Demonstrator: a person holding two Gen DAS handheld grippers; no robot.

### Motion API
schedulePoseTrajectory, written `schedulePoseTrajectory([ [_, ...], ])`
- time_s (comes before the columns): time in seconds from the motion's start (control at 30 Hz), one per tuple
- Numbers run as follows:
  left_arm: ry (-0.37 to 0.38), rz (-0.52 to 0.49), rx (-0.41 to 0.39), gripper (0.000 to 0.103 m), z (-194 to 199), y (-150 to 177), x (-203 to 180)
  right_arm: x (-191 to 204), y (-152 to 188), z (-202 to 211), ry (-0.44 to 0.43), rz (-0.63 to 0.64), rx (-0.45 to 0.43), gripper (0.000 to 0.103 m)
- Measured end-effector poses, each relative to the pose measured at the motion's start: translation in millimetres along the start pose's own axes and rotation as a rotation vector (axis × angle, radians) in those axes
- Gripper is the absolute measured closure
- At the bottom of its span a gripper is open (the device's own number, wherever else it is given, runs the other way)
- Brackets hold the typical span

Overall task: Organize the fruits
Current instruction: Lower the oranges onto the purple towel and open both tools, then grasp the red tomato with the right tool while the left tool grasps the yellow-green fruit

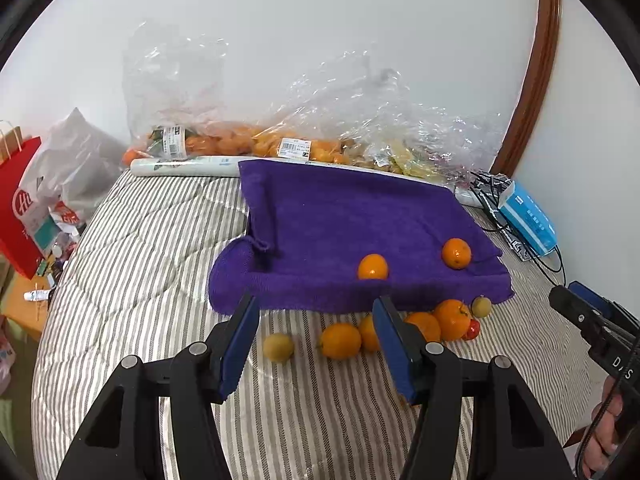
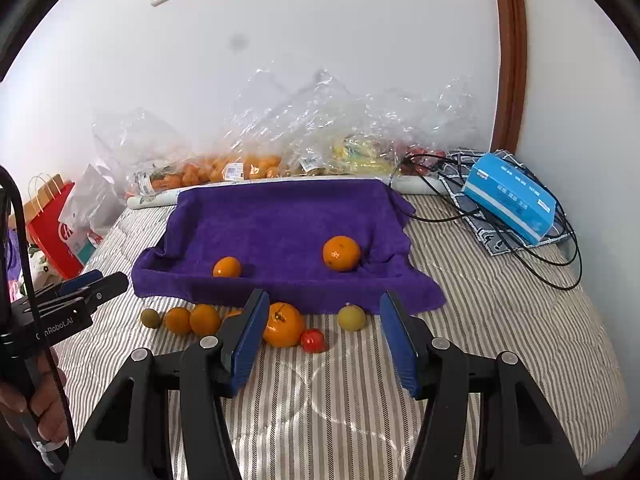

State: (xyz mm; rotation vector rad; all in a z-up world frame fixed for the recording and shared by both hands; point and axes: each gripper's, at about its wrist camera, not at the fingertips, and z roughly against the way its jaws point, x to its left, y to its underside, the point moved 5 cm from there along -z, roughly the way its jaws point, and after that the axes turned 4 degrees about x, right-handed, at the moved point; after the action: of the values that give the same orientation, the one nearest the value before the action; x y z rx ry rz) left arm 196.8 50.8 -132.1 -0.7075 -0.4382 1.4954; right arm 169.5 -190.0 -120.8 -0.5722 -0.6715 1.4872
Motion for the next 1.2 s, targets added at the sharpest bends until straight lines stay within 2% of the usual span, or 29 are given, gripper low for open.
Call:
schedulePoseTrajectory([
  [0.17, -0.021, 0.005, 0.029, 0.046, -2.1, 7.9, 3.2, -4.5, 6.6, 0.4, 0.009, 0.019, 0.014, 0.046],
  [0.3, -0.007, 0.021, 0.030, 0.046, -2.5, 12.1, 9.2, -6.3, 14.9, -6.7, 0.017, 0.049, 0.016, 0.046],
  [0.47, -0.029, 0.026, 0.057, 0.046, -10.7, 20.2, 19.2, -3.5, 27.0, -26.2, -0.031, 0.050, 0.051, 0.055],
  [0.57, -0.037, 0.031, 0.066, 0.046, -17.4, 24.0, 24.7, -1.2, 33.8, -41.2, -0.031, 0.061, 0.072, 0.058],
  [0.73, -0.019, 0.050, 0.102, 0.046, -34.6, 28.9, 30.9, -0.1, 42.5, -64.5, -0.032, 0.070, 0.117, 0.063],
  [1.0, 0.014, 0.043, 0.118, 0.046, -51.3, 31.6, 31.3, 3.5, 49.5, -96.7, -0.066, 0.090, 0.174, 0.065],
  [1.2, 0.030, 0.036, 0.129, 0.046, -58.4, 33.7, 31.5, 4.7, 48.9, -109.9, -0.056, 0.101, 0.183, 0.066],
])
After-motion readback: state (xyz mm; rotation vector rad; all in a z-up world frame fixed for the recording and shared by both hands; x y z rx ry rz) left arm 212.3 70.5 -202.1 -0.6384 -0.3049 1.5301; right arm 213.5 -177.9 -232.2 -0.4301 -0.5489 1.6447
